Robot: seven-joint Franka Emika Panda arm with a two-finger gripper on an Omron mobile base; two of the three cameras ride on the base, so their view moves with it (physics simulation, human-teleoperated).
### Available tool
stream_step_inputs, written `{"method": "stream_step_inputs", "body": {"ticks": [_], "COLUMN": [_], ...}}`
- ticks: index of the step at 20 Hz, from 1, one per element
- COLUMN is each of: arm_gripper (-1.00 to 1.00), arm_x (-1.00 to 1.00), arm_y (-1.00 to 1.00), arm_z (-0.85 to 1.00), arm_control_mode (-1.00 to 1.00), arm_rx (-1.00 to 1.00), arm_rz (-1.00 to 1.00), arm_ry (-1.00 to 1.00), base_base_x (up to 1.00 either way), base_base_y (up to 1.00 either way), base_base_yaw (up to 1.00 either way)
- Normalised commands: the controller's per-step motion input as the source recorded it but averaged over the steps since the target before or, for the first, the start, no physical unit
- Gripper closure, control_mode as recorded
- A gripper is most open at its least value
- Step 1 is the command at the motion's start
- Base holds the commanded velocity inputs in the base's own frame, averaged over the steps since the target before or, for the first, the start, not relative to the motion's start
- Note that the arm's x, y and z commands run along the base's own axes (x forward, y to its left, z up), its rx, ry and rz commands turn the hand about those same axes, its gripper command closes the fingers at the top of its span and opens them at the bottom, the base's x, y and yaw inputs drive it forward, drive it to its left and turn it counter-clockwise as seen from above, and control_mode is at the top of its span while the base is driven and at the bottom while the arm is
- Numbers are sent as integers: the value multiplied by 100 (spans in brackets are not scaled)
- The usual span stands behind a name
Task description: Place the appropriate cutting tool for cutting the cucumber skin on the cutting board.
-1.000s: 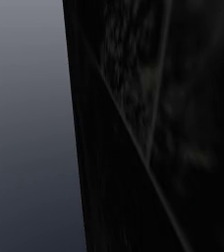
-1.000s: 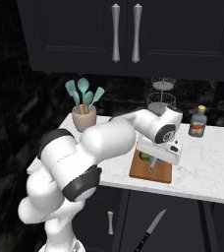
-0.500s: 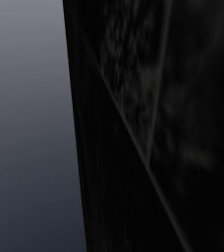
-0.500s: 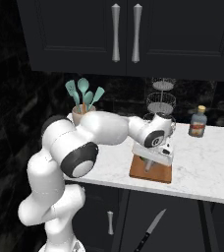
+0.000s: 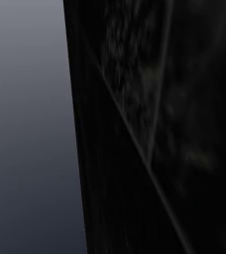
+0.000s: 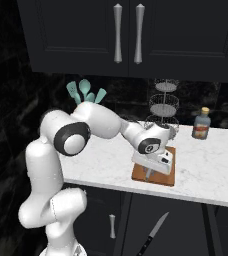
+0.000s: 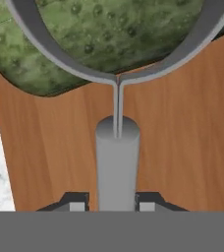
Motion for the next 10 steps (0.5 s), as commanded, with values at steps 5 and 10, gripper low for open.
{"method": "stream_step_inputs", "body": {"ticks": [5,10], "arm_gripper": [-100,-100], "arm_x": [0,-23], "arm_y": [9,0], "arm_z": [-6,29], "arm_control_mode": [-100,-100], "arm_rx": [0,0], "arm_rz": [0,0], "arm_ry": [2,0], "base_base_x": [0,0], "base_base_y": [0,0], "base_base_yaw": [0,0]}}
